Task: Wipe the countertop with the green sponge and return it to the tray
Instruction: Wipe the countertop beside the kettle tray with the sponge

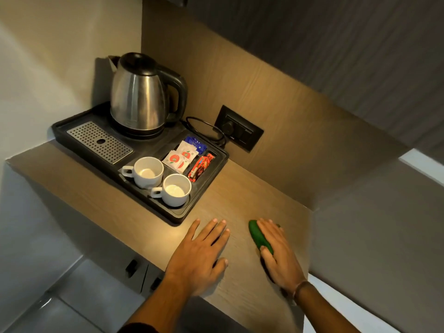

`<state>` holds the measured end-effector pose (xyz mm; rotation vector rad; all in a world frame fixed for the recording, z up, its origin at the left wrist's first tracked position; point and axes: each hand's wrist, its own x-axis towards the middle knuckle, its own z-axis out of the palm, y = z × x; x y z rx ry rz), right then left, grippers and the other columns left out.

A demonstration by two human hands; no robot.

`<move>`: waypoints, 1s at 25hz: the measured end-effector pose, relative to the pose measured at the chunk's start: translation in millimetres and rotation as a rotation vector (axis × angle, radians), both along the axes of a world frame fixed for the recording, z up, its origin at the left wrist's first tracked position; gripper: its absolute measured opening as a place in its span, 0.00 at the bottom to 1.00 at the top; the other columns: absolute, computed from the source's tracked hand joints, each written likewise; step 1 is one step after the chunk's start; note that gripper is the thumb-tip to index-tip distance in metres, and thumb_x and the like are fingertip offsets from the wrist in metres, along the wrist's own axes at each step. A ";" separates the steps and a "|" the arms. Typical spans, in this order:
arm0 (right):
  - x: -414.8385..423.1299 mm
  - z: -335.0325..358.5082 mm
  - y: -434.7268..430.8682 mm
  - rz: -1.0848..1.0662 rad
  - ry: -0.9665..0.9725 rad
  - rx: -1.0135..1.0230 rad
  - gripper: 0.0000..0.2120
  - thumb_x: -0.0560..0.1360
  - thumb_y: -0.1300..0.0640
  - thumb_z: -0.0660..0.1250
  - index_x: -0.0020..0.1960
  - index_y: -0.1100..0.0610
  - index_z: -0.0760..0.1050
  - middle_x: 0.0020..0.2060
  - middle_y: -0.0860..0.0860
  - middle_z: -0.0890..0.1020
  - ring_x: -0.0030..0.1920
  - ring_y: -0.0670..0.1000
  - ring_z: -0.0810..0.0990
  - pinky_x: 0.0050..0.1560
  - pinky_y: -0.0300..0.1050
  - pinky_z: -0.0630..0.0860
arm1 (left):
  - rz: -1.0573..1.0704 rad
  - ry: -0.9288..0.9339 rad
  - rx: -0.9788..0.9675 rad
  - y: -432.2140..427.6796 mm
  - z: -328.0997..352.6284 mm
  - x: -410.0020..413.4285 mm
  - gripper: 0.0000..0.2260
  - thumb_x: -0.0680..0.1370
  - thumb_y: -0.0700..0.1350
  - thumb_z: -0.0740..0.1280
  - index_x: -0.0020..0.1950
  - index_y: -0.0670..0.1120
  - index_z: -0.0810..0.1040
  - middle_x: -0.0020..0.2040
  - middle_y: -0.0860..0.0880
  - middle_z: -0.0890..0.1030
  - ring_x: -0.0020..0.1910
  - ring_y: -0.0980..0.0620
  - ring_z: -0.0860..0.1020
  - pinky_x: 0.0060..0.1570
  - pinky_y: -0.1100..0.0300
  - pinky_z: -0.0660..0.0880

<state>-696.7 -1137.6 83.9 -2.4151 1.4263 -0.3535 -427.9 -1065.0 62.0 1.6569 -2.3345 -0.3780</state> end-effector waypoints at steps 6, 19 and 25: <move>47.1 11.6 25.1 -0.270 -0.028 0.021 0.30 0.81 0.57 0.59 0.82 0.47 0.57 0.81 0.47 0.60 0.82 0.48 0.51 0.82 0.55 0.46 | -0.014 0.010 0.002 -0.8 -1.9 1.8 0.32 0.84 0.64 0.47 0.84 0.51 0.46 0.86 0.50 0.44 0.83 0.50 0.40 0.80 0.39 0.39; 72.7 20.4 83.1 -0.432 0.096 0.029 0.32 0.82 0.56 0.59 0.83 0.49 0.50 0.83 0.49 0.55 0.82 0.51 0.48 0.81 0.52 0.43 | -0.028 -0.061 0.019 25.0 23.5 17.7 0.37 0.83 0.66 0.51 0.84 0.48 0.42 0.86 0.46 0.43 0.84 0.44 0.42 0.79 0.38 0.39; 124.7 38.0 138.3 -0.215 0.167 -0.184 0.34 0.82 0.55 0.64 0.82 0.49 0.50 0.83 0.51 0.54 0.82 0.56 0.46 0.78 0.54 0.38 | 0.200 -0.059 -0.059 117.3 44.1 91.3 0.37 0.80 0.63 0.58 0.83 0.43 0.58 0.83 0.41 0.62 0.82 0.41 0.58 0.78 0.35 0.55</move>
